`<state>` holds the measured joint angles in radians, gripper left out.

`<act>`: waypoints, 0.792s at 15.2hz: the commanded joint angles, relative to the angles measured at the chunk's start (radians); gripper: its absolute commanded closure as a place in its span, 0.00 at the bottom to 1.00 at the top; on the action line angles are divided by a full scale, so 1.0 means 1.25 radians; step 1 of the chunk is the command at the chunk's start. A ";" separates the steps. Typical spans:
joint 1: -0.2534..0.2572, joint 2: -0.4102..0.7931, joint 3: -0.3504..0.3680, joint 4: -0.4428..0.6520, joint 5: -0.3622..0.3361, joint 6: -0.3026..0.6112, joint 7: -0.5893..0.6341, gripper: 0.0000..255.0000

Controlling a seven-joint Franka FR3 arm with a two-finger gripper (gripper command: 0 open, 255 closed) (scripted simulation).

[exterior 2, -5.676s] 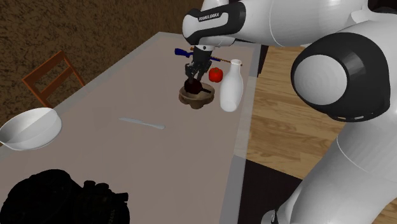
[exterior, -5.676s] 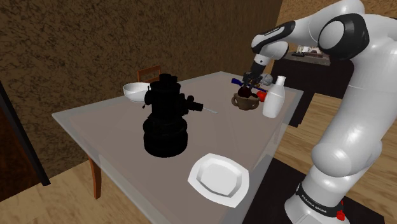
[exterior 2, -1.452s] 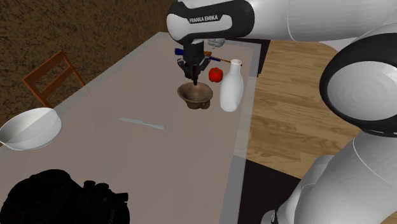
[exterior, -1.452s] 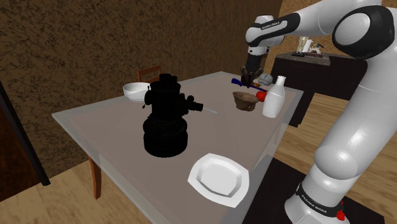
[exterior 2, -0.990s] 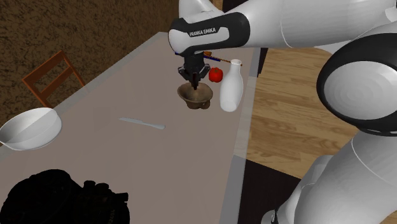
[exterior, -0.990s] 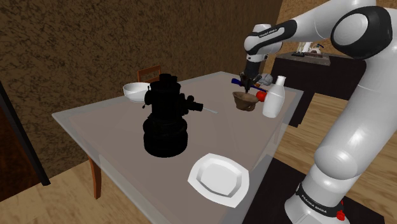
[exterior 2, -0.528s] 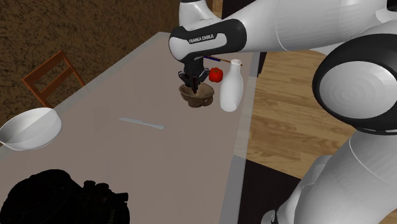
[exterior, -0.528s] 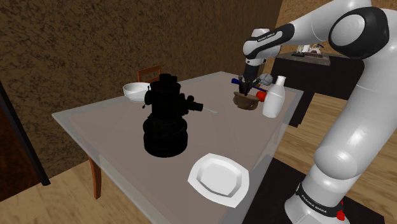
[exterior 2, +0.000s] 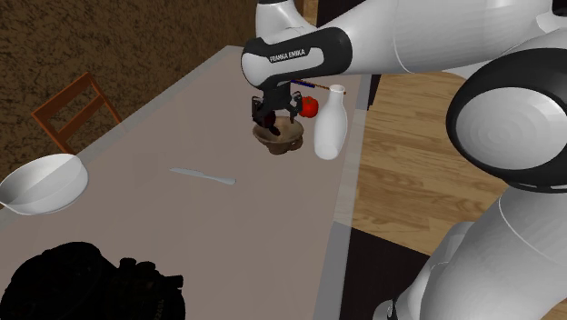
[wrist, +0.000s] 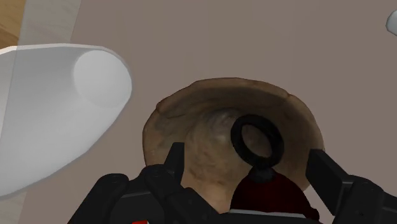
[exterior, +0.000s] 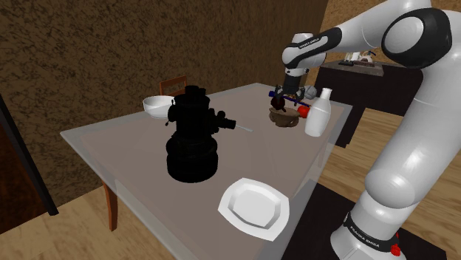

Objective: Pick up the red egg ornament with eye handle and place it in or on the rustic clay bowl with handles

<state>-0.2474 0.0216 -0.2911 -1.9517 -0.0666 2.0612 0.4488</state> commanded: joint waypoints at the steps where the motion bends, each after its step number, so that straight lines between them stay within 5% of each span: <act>1: 0.000 0.000 0.000 0.000 0.000 0.000 0.000 0.00; 5: 0.005 -0.028 0.004 0.070 -0.006 -0.097 0.005 0.00; 12: 0.005 -0.028 0.004 0.070 -0.006 -0.097 0.005 0.00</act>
<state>-0.2416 -0.0134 -0.2855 -1.8649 -0.0747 1.9402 0.4547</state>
